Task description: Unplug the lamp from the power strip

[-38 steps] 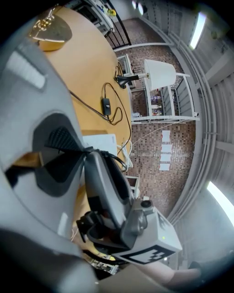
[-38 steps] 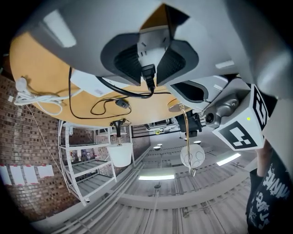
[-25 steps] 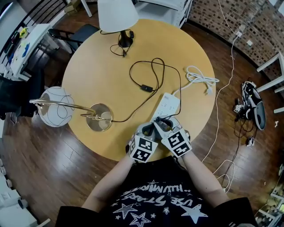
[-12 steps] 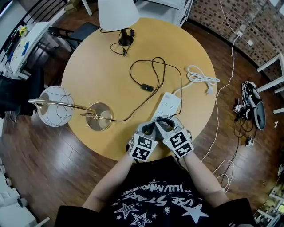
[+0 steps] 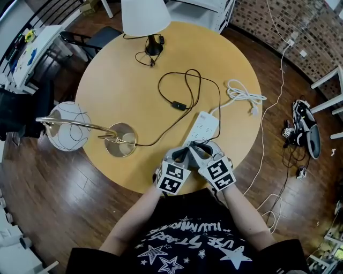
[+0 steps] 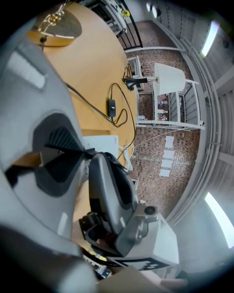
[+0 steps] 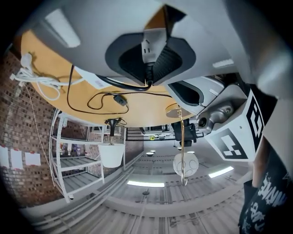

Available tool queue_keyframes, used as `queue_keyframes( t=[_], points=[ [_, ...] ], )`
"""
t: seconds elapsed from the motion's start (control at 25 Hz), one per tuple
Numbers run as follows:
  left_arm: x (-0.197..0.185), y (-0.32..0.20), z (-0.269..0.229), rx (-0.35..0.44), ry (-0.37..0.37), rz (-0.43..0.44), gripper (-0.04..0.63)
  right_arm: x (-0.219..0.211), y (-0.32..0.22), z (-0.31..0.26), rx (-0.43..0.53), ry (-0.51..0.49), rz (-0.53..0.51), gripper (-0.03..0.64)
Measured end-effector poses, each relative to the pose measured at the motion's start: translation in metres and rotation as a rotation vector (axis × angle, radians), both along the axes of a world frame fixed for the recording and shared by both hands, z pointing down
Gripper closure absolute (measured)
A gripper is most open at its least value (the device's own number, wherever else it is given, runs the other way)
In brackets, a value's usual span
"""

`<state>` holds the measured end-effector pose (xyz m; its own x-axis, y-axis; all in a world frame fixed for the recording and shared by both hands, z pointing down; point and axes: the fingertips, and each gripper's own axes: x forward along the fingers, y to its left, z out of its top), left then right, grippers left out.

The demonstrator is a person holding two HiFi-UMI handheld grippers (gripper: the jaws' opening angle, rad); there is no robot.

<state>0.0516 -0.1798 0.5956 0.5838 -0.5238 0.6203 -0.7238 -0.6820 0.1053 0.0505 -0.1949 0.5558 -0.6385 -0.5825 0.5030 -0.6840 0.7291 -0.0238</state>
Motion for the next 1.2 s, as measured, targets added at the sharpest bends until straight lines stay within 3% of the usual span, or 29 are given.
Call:
queue_keyframes(
  t=[0.16, 0.32, 0.48, 0.68, 0.76, 1.0, 1.2],
  points=[
    [0.001, 0.0, 0.001, 0.009, -0.005, 0.007, 0.591, 0.003, -0.009, -0.023, 0.065, -0.074, 0.023, 0.563],
    [-0.001, -0.001, 0.001, 0.008, -0.005, 0.003, 0.591, 0.0, -0.027, -0.045, 0.117, -0.053, 0.022, 0.563],
    [0.0, -0.001, 0.001, -0.005, 0.013, -0.002, 0.591, 0.012, -0.032, -0.044, 0.117, -0.053, 0.038, 0.56],
    [-0.005, -0.003, 0.0, -0.005, 0.006, 0.005, 0.591, 0.022, -0.028, -0.058, 0.106, -0.136, 0.089, 0.558],
    [-0.011, -0.01, -0.008, 0.028, 0.0, -0.022, 0.591, 0.025, -0.029, -0.069, 0.127, -0.15, 0.094, 0.558],
    [-0.036, -0.043, -0.065, 0.125, 0.104, -0.165, 0.591, 0.027, -0.036, -0.112, 0.194, -0.205, 0.105, 0.557],
    [-0.053, -0.06, -0.138, 0.3, 0.206, -0.236, 0.591, 0.026, -0.036, -0.153, 0.266, -0.247, 0.108, 0.555]
  ],
)
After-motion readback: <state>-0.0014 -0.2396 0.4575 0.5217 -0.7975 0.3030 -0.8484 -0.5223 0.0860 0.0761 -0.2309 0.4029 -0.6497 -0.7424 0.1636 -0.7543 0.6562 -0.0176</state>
